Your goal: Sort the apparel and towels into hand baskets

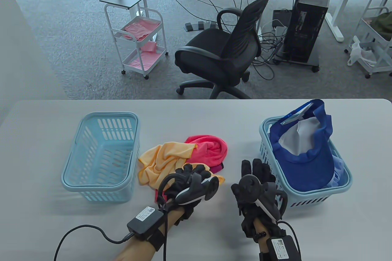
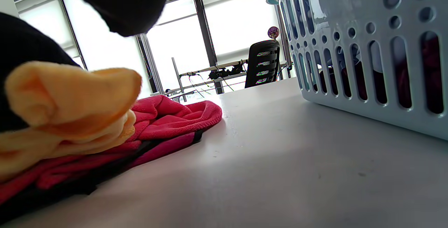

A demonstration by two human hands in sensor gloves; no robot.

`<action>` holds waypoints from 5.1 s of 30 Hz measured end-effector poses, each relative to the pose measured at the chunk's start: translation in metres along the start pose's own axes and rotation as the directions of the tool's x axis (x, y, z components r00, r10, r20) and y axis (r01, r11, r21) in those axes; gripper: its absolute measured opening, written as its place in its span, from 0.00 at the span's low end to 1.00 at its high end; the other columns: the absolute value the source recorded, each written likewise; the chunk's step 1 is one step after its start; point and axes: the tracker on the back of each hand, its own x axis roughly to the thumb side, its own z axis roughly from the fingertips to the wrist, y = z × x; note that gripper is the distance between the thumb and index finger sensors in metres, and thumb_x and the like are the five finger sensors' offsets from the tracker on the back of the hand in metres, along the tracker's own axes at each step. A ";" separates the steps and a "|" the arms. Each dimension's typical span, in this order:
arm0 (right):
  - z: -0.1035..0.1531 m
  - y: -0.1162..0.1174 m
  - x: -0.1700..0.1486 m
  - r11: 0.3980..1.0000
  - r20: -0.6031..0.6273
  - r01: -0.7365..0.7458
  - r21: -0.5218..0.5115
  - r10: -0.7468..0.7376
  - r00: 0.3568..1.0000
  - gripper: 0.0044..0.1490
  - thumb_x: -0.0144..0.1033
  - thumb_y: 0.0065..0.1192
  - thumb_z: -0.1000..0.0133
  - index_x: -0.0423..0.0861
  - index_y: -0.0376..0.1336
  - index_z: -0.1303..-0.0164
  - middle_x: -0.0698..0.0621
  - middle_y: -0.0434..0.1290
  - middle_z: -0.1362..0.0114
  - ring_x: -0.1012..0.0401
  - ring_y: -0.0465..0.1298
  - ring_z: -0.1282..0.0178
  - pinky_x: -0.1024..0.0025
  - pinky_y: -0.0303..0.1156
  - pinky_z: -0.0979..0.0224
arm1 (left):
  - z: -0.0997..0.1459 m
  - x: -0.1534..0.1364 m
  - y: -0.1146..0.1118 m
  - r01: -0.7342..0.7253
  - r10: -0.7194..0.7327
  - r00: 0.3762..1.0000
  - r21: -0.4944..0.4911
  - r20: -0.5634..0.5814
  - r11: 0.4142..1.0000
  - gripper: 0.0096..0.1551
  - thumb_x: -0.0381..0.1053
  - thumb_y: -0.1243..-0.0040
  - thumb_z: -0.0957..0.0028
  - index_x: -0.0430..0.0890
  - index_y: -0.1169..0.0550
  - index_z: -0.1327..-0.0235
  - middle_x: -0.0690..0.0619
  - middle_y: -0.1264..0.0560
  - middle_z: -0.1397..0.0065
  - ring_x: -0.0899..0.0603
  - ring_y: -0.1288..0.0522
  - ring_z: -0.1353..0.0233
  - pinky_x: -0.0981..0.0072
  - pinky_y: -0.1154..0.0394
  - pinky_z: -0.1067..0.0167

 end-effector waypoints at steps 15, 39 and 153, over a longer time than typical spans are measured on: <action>0.000 0.000 0.003 1.000 0.009 -0.005 0.000 0.005 1.000 0.54 0.50 0.64 0.53 0.44 0.43 0.23 0.35 0.39 0.19 0.34 0.46 0.21 0.32 0.49 0.23 | 0.024 -0.089 0.107 -0.152 0.206 0.949 0.228 -0.238 0.962 0.26 0.54 0.46 0.47 0.62 0.33 0.34 0.54 0.23 0.28 0.45 0.12 0.36 0.54 0.15 0.36; -0.001 0.000 0.006 0.999 0.029 0.035 -0.011 -0.034 0.999 0.54 0.50 0.64 0.52 0.44 0.43 0.22 0.35 0.39 0.19 0.33 0.46 0.21 0.32 0.49 0.23 | 0.056 -0.242 0.286 0.159 0.245 0.769 0.548 -0.591 0.821 0.26 0.52 0.46 0.47 0.63 0.34 0.34 0.56 0.22 0.30 0.50 0.10 0.41 0.56 0.14 0.39; 0.005 -0.005 0.000 0.995 -0.038 0.079 0.058 -0.077 0.996 0.55 0.52 0.64 0.53 0.43 0.43 0.22 0.34 0.40 0.19 0.32 0.47 0.21 0.32 0.50 0.24 | -0.101 -0.036 -0.053 -0.077 0.004 0.966 -0.272 -0.260 0.959 0.45 0.67 0.42 0.54 0.60 0.43 0.23 0.47 0.38 0.17 0.30 0.22 0.27 0.42 0.20 0.33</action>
